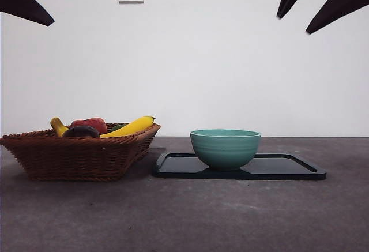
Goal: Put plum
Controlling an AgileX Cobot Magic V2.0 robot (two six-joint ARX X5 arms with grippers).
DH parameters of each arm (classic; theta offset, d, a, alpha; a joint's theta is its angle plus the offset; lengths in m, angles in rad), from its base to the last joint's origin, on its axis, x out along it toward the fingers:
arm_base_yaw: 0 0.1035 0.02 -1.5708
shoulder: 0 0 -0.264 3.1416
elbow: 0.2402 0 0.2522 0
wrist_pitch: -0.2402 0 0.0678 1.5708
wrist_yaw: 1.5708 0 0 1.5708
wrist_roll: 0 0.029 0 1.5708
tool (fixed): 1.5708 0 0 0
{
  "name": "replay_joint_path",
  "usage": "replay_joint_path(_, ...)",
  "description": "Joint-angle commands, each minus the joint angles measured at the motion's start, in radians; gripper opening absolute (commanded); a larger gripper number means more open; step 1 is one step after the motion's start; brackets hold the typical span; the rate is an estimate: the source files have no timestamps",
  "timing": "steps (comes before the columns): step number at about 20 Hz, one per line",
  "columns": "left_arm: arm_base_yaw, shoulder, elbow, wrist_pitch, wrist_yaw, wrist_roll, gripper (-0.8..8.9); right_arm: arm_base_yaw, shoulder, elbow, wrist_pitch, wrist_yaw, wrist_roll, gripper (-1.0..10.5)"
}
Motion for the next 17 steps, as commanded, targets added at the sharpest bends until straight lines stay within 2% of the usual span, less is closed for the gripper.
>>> replay_joint_path(1, -0.005, 0.003, 0.024, 0.006, 0.006, 0.013, 3.74, -0.028, 0.114, 0.08, 0.004, 0.003, -0.058, 2.6)
replay_joint_path(8, -0.005, 0.003, 0.024, 0.007, 0.006, 0.013, 3.74, -0.08, 0.407, 0.23, 0.028, 0.003, -0.112, 2.6)
replay_joint_path(15, -0.005, 0.004, 0.024, 0.008, 0.006, 0.013, 3.74, -0.08, 0.585, 0.235, 0.12, -0.003, -0.119, 2.6)
replay_joint_path(17, -0.005, 0.004, 0.024, 0.008, 0.006, 0.013, 3.74, -0.08, 0.62, 0.235, 0.15, -0.031, -0.118, 2.6)
